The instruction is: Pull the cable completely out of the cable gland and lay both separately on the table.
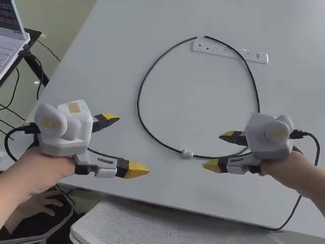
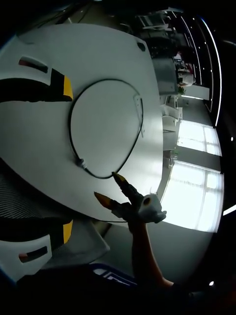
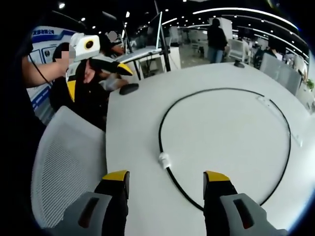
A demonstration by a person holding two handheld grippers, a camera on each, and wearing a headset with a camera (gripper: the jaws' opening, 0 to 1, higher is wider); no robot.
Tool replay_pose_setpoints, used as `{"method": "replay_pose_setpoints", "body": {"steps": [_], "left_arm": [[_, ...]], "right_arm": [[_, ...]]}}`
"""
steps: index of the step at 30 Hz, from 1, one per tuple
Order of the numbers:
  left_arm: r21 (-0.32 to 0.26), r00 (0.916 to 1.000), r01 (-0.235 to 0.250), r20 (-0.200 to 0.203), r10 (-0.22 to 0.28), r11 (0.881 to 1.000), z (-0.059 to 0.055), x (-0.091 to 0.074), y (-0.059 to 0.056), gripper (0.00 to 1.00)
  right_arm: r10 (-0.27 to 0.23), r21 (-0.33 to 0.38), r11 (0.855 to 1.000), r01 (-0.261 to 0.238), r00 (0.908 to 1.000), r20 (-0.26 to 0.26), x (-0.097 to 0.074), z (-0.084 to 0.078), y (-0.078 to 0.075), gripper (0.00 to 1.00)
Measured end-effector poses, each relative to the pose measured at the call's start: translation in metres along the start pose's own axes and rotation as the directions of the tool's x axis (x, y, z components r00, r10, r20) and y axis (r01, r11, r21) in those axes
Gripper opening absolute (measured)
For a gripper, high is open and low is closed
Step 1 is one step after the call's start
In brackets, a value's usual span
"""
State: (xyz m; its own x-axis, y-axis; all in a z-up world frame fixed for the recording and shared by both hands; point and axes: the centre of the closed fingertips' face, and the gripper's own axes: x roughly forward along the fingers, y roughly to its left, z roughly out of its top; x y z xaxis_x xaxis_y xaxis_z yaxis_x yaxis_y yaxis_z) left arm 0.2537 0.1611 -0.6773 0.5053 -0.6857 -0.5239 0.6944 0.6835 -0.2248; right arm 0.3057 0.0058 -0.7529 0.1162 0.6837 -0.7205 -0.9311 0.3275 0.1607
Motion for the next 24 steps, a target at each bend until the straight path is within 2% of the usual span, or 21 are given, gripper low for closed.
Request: {"method": "replay_pose_setpoints", "body": {"steps": [7,17,24], "left_arm": [[-0.001,0.9998,0.015,-0.013,-0.015,1.0,-0.006,0.002,-0.004,0.97],[-0.009,0.9999,0.016,-0.002,-0.016,1.0,-0.002,-0.001,0.005,0.96],[-0.003,0.9995,0.03,-0.012,-0.03,1.0,-0.006,0.001,0.0,0.96]], "right_arm": [[0.029,-0.037,0.999,-0.031,0.9986,-0.044,0.017,-0.002,-0.001,0.57],[0.061,-0.055,0.996,-0.065,0.9953,-0.076,0.037,-0.003,-0.002,0.5],[0.084,-0.077,0.993,-0.092,0.9919,-0.095,0.048,-0.002,0.002,0.47]]}}
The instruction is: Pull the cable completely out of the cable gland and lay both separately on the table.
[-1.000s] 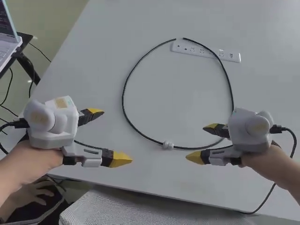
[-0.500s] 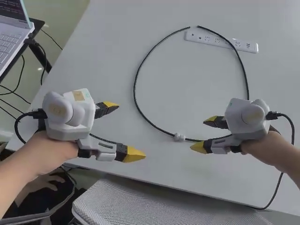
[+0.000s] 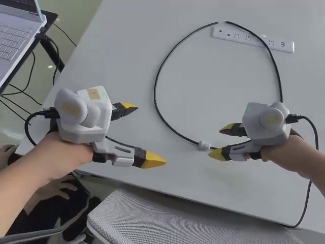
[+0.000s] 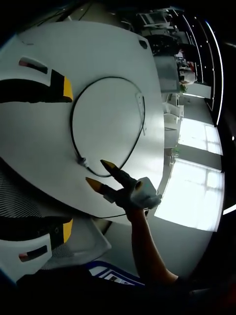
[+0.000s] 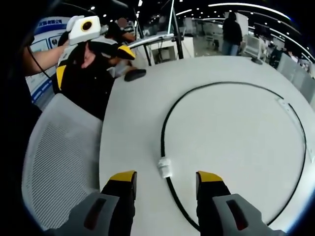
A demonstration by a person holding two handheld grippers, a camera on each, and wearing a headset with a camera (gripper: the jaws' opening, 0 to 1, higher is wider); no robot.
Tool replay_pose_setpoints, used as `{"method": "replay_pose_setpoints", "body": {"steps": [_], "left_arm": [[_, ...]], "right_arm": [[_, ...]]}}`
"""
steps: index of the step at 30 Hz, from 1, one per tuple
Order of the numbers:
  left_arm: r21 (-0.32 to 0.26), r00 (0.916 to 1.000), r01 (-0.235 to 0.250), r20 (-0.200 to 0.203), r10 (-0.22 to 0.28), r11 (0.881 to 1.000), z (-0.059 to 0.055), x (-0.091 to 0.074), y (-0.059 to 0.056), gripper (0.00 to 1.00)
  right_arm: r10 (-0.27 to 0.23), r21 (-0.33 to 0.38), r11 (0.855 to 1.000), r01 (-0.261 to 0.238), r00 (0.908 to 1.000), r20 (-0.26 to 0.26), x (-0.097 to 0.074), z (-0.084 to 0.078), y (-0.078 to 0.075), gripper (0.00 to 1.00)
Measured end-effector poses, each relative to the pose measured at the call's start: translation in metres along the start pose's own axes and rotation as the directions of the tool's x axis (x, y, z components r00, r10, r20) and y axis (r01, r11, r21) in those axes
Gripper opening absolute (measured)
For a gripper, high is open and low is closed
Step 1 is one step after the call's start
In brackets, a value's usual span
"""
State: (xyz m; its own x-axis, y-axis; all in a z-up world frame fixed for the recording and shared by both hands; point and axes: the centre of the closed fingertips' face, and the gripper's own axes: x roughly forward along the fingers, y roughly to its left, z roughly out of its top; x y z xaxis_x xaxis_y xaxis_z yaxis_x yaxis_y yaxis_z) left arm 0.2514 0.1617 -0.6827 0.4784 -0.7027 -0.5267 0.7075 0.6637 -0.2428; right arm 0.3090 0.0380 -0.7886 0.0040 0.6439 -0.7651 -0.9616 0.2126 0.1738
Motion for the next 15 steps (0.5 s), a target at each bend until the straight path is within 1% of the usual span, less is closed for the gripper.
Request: {"method": "replay_pose_setpoints", "body": {"steps": [2,6,10,14,15], "left_arm": [[0.006,1.0,0.004,-0.006,-0.004,1.0,-0.002,0.0,-0.002,0.96],[0.002,0.9998,-0.001,-0.021,0.002,1.0,-0.008,-0.002,-0.001,0.96],[0.006,0.9997,0.0,-0.024,0.001,1.0,-0.008,-0.004,-0.002,0.96],[0.0,0.9996,-0.003,-0.029,0.003,1.0,-0.009,-0.004,-0.002,0.96],[-0.001,0.9995,-0.005,-0.031,0.005,1.0,-0.009,-0.004,-0.002,0.96]], "right_arm": [[0.005,-0.009,1.0,-0.005,0.9999,-0.009,0.004,-0.001,0.0,0.45],[0.004,-0.026,1.0,-0.005,0.9997,-0.024,0.011,-0.003,-0.001,0.43],[0.014,-0.055,0.998,-0.016,0.999,-0.043,0.016,-0.004,0.0,0.37],[0.021,-0.062,0.998,-0.025,0.9981,-0.058,0.02,-0.006,0.0,0.32],[0.022,-0.066,0.997,-0.026,0.9973,-0.069,0.022,-0.008,-0.001,0.3]]}}
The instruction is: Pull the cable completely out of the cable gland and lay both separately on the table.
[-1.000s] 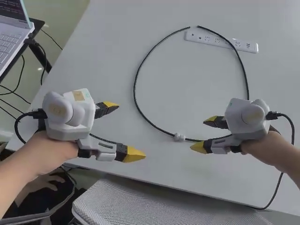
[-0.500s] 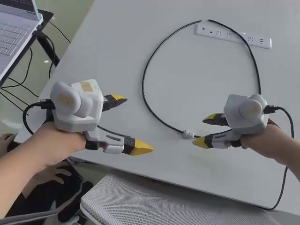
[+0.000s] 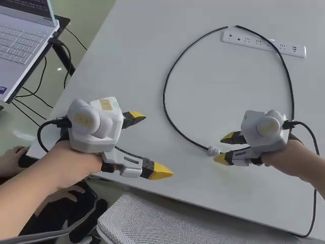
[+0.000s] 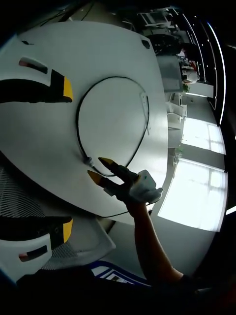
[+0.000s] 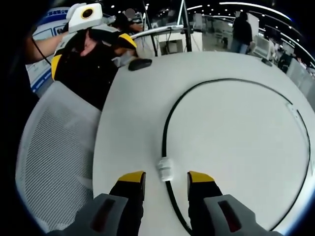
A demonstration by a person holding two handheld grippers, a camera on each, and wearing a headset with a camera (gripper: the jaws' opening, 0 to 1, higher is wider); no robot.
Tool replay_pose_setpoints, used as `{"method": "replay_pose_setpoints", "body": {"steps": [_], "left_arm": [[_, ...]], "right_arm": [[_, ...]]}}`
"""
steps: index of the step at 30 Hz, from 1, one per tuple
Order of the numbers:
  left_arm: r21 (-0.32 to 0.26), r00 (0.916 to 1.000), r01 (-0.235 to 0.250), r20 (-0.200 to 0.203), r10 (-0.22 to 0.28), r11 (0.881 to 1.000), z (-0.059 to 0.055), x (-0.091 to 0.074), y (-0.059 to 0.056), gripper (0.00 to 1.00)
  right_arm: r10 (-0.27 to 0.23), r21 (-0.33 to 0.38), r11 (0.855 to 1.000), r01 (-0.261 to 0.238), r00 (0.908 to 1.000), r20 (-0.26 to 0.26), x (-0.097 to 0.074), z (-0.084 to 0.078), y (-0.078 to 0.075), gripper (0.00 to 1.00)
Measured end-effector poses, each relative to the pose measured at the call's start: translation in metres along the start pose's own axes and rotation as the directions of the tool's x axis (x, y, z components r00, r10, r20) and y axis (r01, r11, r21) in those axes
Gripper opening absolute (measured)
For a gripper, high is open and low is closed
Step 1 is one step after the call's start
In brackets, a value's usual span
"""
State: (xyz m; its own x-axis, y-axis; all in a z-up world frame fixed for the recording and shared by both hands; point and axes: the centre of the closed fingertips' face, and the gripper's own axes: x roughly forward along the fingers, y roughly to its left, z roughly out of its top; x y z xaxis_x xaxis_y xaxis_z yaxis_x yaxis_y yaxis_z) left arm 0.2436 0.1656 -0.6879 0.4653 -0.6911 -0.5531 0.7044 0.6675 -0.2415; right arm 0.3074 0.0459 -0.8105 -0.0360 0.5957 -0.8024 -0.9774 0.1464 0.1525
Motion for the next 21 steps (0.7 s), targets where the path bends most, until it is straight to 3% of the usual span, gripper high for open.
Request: {"method": "replay_pose_setpoints", "body": {"steps": [6,16,21], "left_arm": [[0.0,1.0,0.001,-0.008,-0.001,1.0,-0.0017,-0.0007,-0.0014,0.95],[-0.013,1.0,-0.001,0.003,0.001,1.0,0.0004,-0.0018,-0.0014,0.94],[-0.035,0.9996,0.003,0.027,-0.002,0.999,0.0037,-0.0024,-0.0009,0.94]], "right_arm": [[0.004,-0.01,1.0,-0.005,0.9997,-0.023,0.003,-0.0059,-0.0016,0.26],[0.027,-0.008,1.0,-0.027,0.9996,-0.011,0.0065,-0.0023,-0.0003,0.16],[0.027,-0.01,1.0,-0.027,0.9993,-0.024,0.0082,-0.0058,-0.0023,0.15]]}}
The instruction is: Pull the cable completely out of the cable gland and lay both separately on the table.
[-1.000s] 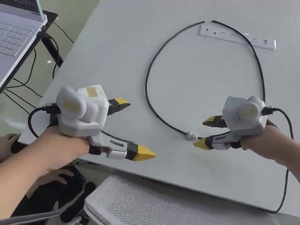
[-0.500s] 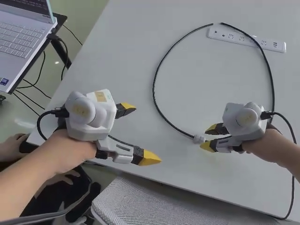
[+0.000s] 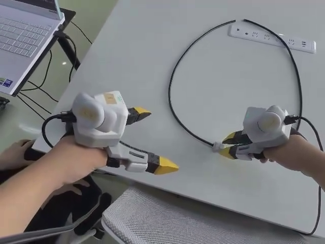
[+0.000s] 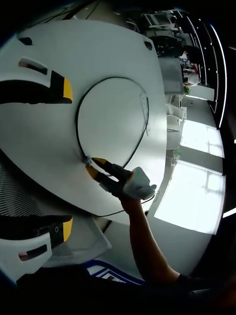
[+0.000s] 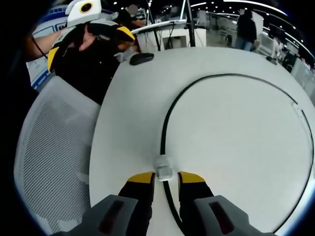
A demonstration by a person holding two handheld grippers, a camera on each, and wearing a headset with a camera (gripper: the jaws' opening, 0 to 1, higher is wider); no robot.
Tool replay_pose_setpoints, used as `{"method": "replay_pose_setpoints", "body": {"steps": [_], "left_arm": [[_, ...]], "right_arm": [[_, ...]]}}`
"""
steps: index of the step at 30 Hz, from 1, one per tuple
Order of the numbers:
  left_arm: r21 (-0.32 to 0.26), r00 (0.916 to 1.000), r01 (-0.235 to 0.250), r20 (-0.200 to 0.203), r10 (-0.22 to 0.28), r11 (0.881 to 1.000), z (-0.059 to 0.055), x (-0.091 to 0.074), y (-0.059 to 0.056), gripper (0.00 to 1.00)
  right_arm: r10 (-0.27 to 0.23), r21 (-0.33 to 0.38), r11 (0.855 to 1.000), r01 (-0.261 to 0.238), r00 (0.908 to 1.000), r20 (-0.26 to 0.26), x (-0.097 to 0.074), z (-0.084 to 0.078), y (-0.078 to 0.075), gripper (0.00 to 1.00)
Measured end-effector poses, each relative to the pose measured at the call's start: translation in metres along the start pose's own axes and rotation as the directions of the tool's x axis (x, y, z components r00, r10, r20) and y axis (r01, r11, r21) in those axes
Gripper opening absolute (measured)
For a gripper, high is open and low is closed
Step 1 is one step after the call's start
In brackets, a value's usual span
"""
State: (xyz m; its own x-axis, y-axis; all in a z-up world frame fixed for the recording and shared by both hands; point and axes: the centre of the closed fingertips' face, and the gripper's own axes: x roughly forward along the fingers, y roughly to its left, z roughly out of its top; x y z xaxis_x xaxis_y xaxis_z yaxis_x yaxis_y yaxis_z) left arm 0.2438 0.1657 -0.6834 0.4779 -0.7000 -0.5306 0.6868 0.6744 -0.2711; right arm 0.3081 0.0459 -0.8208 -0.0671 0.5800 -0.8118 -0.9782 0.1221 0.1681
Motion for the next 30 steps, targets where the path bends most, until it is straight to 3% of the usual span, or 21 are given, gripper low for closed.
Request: {"method": "replay_pose_setpoints", "body": {"steps": [15,19,22,30], "left_arm": [[-0.009,1.0,-0.003,-0.007,0.003,1.0,-0.008,-0.002,0.002,0.92],[-0.009,1.0,0.004,-0.008,-0.004,1.0,-0.009,-0.001,-0.001,0.93],[-0.014,0.9998,0.005,0.017,-0.005,1.0,-0.004,0.0,-0.002,0.96],[0.008,0.9998,0.018,-0.003,-0.018,1.0,-0.004,0.006,-0.007,0.93]], "right_arm": [[0.026,-0.011,1.0,-0.026,0.9997,0.004,0.002,0.005,0.009,0.1],[0.014,-0.035,0.999,-0.013,0.9999,0.008,-0.001,0.009,0.01,0.08],[0.015,-0.027,1.0,-0.014,0.9997,0.021,-0.002,0.011,0.009,0.08],[-0.015,-0.012,1.0,0.015,0.9996,0.025,-0.015,0.016,0.015,0.07]]}}
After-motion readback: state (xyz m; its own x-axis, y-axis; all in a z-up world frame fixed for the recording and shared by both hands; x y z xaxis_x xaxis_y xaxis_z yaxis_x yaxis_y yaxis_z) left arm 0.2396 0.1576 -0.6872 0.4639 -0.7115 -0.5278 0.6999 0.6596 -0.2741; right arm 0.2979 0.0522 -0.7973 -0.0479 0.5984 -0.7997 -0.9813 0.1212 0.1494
